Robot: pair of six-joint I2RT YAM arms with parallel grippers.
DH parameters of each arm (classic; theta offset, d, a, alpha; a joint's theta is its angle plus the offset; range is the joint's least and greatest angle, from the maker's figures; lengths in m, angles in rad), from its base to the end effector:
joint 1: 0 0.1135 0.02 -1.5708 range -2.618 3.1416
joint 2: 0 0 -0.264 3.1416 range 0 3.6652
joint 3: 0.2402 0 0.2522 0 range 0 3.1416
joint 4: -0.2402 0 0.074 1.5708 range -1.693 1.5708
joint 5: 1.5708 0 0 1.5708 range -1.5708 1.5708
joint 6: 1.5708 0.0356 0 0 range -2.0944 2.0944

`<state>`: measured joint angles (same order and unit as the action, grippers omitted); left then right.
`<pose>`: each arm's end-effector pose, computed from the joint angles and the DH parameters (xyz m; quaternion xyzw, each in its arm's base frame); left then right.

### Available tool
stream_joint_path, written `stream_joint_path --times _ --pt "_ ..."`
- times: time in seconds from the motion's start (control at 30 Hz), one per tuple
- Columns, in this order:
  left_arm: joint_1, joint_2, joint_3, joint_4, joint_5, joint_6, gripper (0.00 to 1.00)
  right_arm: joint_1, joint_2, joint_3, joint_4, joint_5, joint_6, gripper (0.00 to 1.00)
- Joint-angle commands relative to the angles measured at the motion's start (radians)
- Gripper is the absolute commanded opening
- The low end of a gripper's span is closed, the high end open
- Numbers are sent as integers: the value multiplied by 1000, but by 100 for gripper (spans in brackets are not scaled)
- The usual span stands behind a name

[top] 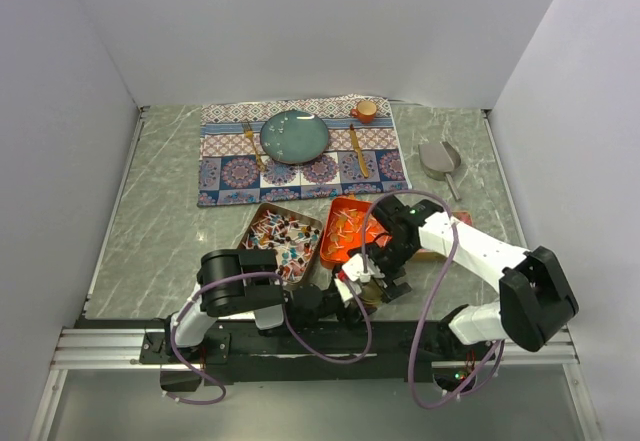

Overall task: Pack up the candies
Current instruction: Screw the bottle lid onto the packing bottle.

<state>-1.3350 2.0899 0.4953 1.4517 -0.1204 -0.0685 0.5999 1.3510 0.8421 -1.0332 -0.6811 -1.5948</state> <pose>0.0774 -0.3037 0.0808 0.4147 0.6314 -0.3872 0.5285 0.1594 0.1362 0.2026 -0.8410 0.4255 0.2870 0.1713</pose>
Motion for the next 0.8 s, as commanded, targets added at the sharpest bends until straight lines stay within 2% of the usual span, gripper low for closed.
stream_joint_path --times 0.0,0.3,0.53,0.77 --pt "-12 48 -15 -197 -5 -19 1 8 -50 -64 -57 67 29 100" --pt "-13 55 -9 -208 -10 -37 1 -18 -256 -153 -50 144 159 100" --pt "-9 53 -6 -220 -15 -42 1 -49 -363 -144 -102 179 245 100" --pt "-9 55 -6 -220 1 -34 1 -120 -290 -48 -8 124 272 100"
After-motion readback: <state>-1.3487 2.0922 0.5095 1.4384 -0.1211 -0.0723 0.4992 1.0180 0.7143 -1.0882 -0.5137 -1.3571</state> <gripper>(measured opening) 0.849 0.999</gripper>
